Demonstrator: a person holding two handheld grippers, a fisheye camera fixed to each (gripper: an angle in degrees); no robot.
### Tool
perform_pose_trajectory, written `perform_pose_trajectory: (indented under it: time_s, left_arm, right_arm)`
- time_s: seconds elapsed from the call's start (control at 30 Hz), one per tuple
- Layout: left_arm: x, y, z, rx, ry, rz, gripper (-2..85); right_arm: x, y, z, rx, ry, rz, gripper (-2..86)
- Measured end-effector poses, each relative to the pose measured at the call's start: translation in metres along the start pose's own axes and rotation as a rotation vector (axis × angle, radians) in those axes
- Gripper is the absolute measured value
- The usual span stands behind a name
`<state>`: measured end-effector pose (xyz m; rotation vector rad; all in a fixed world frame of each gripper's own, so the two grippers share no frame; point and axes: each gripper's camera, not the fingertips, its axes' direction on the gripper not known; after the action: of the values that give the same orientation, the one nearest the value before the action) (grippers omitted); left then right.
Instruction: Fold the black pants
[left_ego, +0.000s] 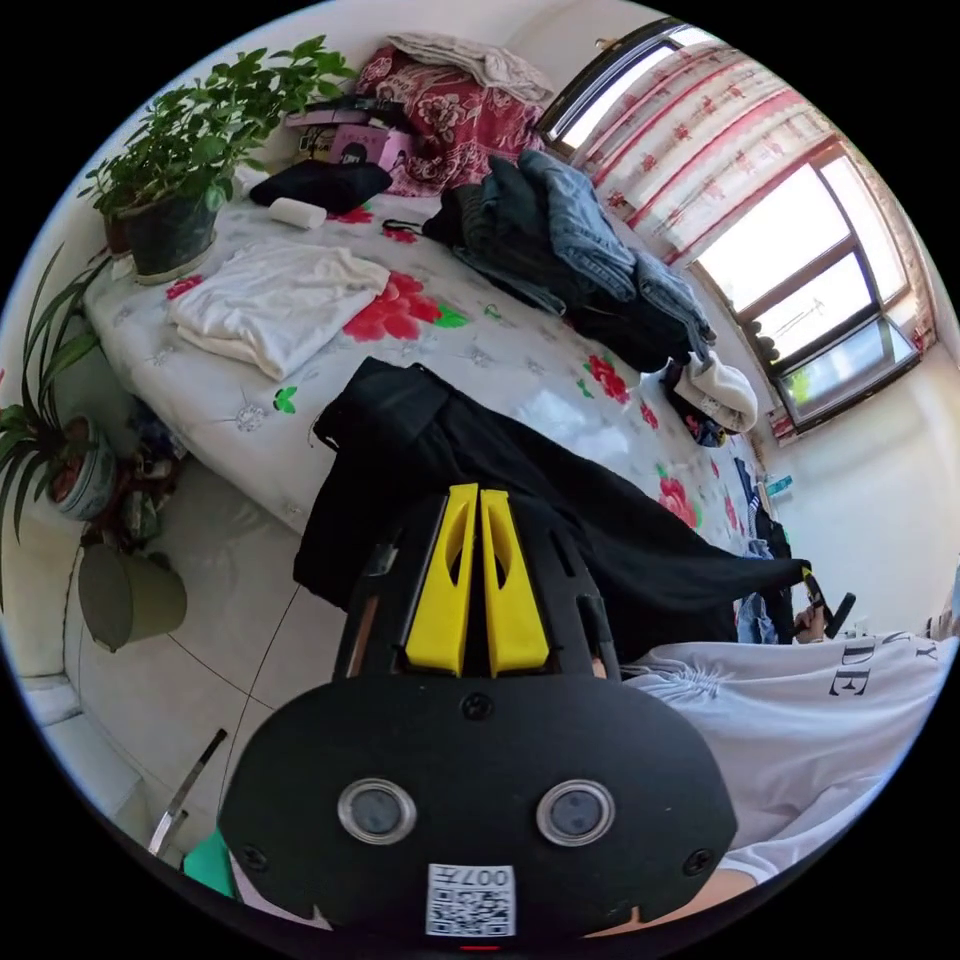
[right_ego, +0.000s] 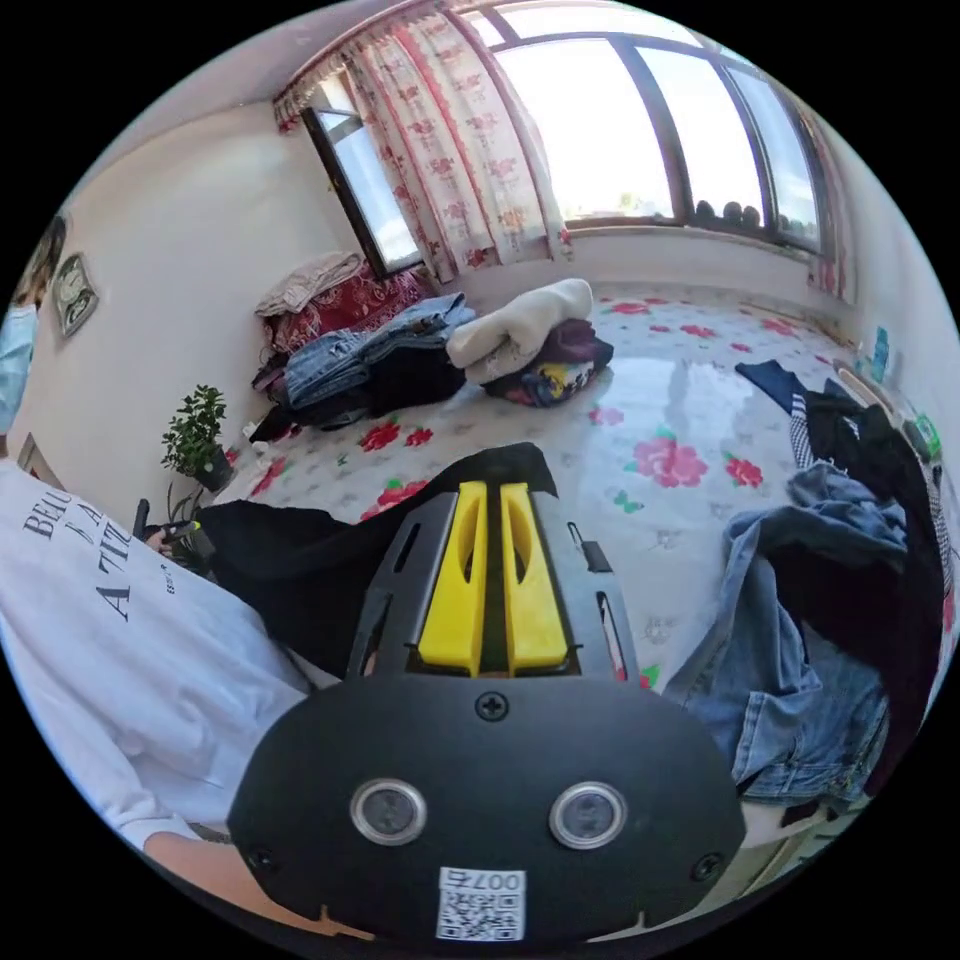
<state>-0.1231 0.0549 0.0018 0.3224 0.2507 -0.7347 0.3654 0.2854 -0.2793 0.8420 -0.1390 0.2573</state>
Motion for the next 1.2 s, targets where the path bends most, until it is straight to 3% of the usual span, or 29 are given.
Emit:
perform_pose_trajectory:
  time_s: [0.13,0.27,0.37,0.53,0.93,1.1,1.2]
  left_arm:
    - [-0.01,0.02,-0.001,-0.053,-0.048,-0.015,-1.0]
    - [-0.034,0.046,0.032,-0.149,-0.053,-0.113,-0.9]
    - [-0.043,0.053,0.037,-0.139,-0.048,-0.183,-0.4]
    - [-0.047,0.05,0.021,-0.115,-0.029,-0.204,2.7]
    - [-0.08,0.051,0.007,0.066,0.154,-0.422,11.7]
    - [-0.097,0.019,0.03,-0.014,0.092,-0.572,4.6]
    - [-0.086,0.004,0.001,0.013,0.134,-0.446,2.4]
  right_arm:
    - [-0.006,0.02,-0.024,0.029,0.083,-0.033,0.7]
    - [0.049,0.109,0.028,-0.217,0.098,0.328,2.7]
    - [0.067,0.15,0.044,-0.29,0.093,0.526,4.5]
    - [0.072,0.142,0.024,-0.114,0.06,0.607,7.2]
    - [0.122,0.11,0.039,-0.106,-0.021,0.825,10.4]
    - [0.153,0.083,0.044,-0.117,-0.034,0.879,5.2]
    - [0.144,0.043,0.01,0.034,-0.075,0.704,2.9]
